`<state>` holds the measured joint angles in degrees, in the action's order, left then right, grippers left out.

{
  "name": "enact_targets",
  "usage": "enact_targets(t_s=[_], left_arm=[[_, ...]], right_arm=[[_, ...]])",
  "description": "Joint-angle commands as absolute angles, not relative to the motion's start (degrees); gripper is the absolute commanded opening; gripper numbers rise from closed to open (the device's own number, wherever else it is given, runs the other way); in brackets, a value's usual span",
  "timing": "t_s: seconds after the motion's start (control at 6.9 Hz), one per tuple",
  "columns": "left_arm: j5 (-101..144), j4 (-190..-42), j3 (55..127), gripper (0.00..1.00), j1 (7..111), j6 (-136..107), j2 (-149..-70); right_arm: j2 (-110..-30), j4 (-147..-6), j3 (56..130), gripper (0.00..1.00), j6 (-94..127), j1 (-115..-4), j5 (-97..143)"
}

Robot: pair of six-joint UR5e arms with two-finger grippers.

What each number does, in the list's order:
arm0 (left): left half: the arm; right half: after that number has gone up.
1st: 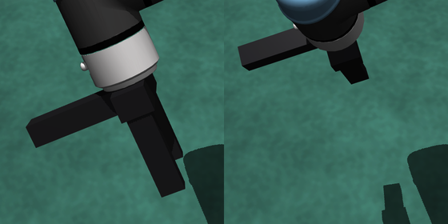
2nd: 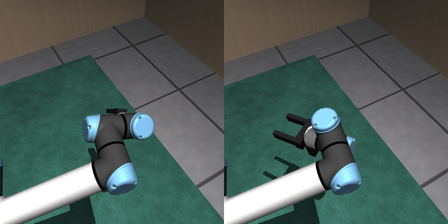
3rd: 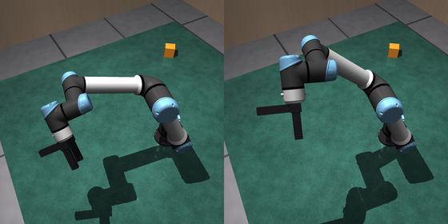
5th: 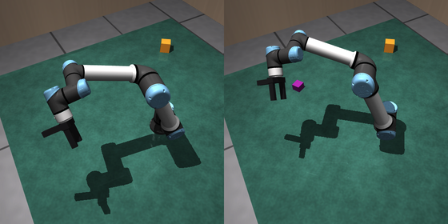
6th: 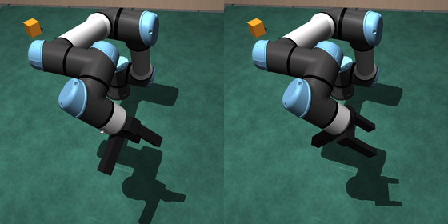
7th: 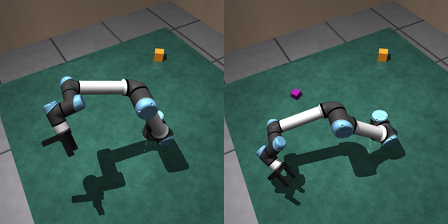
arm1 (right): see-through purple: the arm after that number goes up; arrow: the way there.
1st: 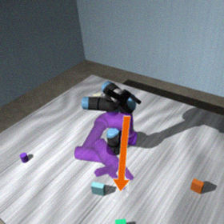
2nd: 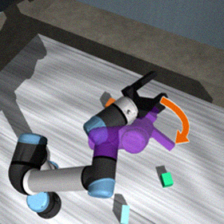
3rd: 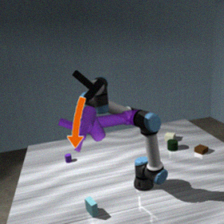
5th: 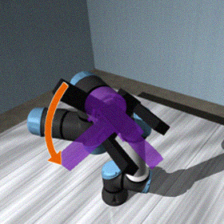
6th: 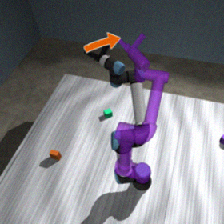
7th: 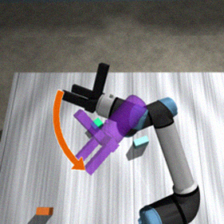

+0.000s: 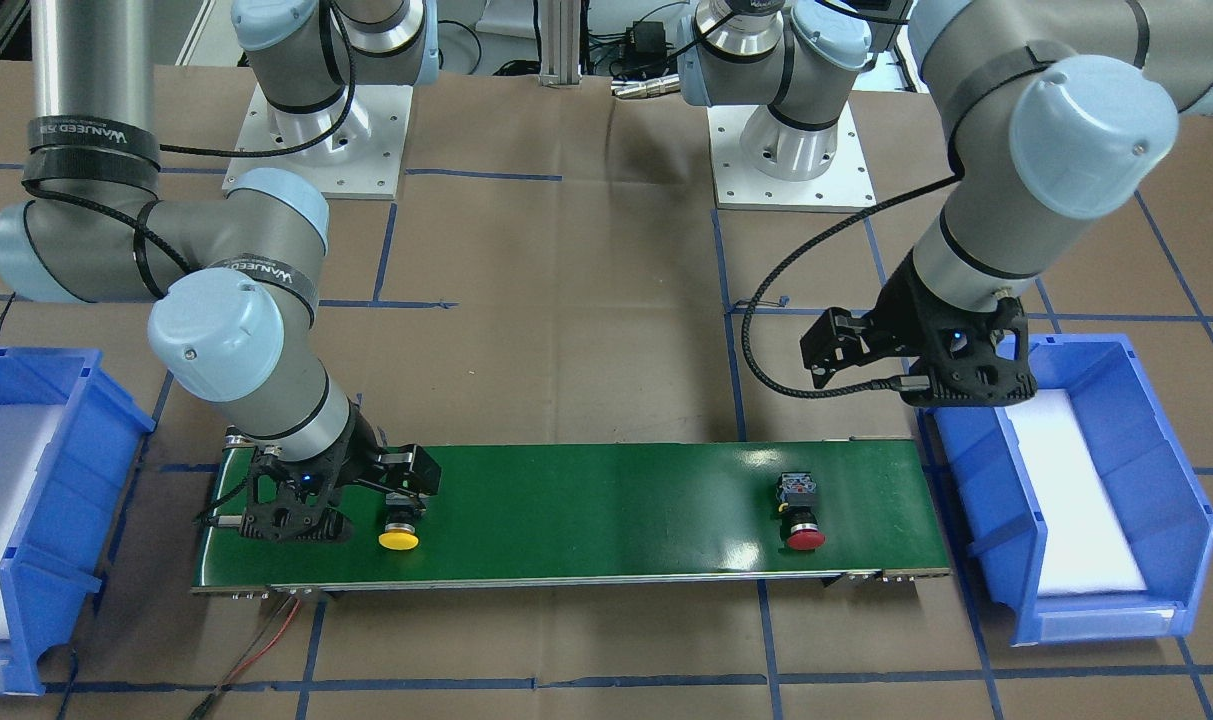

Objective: Transport two buttons from left to right
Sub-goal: 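Release the red button on the belt while the right gripper grasps the yellow button, then lift the yellow button with the right gripper and carry it over its bin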

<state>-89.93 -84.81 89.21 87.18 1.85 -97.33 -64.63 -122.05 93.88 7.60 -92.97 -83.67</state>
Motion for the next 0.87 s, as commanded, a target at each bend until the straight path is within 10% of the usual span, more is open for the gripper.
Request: enact_targets(t_s=[0.0, 0.14, 0.58, 0.72], left_arm=[[-90.00, -87.70, 90.09, 1.00, 88.15, 0.88, -93.70], [-90.00, -87.71, 90.00, 1.00, 88.15, 0.79, -93.52], [-90.00, -87.72, 90.09, 1.00, 88.24, 0.70, -92.37], [-89.91, -87.63, 90.00, 1.00, 88.24, 0.53, -92.55]], right_arm=[[-62.94, -122.08, 93.96, 0.98, 7.73, -92.99, -87.53], [-62.76, -121.99, 94.04, 0.86, 7.65, -92.99, -87.63], [-62.93, -118.24, 92.91, 0.05, 7.56, -92.99, -87.28], [-63.36, -118.21, 92.81, 0.04, 7.04, -92.90, -87.36]])
